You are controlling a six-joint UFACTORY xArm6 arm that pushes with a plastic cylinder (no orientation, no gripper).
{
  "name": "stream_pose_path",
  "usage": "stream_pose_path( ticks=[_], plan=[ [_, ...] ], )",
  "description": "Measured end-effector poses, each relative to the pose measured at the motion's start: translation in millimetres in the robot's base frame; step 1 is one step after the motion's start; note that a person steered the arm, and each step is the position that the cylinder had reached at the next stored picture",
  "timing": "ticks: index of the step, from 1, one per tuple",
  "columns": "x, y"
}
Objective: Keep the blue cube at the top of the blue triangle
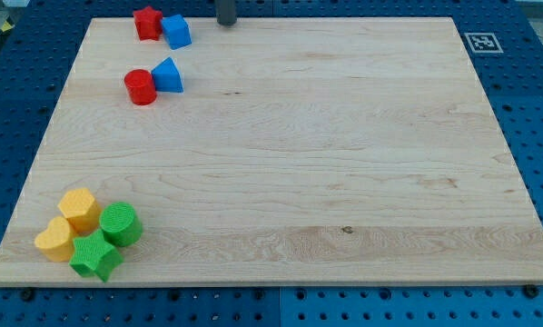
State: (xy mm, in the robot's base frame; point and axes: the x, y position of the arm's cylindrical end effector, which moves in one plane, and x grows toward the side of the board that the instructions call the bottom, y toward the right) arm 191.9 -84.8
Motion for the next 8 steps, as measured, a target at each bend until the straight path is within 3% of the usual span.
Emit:
stream_pose_path(
  ticks=[5,8],
  plan=[
    [0,-94],
    [0,-80]
  ],
)
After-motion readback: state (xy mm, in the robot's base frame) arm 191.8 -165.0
